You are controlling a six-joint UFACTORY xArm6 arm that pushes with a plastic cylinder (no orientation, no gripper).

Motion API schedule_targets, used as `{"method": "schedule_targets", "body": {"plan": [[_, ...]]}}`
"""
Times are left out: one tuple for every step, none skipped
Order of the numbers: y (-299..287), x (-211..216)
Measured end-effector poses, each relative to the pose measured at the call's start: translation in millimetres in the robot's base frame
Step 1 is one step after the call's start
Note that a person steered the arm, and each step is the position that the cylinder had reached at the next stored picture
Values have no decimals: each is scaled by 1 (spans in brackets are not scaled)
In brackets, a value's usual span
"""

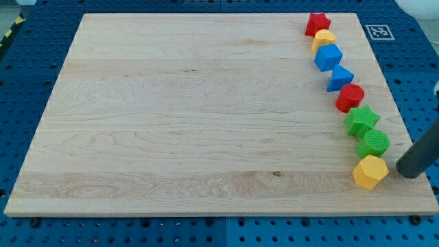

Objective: Slightly push the green blocks left a bit

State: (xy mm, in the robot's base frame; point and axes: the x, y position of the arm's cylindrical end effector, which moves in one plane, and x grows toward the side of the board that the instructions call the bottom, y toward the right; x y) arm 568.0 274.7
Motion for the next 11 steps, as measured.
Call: {"method": "schedule_targets", "body": {"plan": [[4, -14], [4, -28], [4, -29], [-1, -33], [-7, -33], [-14, -33], [-19, -33], [-30, -33], [-35, -33], [-35, -33], [-24, -33]]}}
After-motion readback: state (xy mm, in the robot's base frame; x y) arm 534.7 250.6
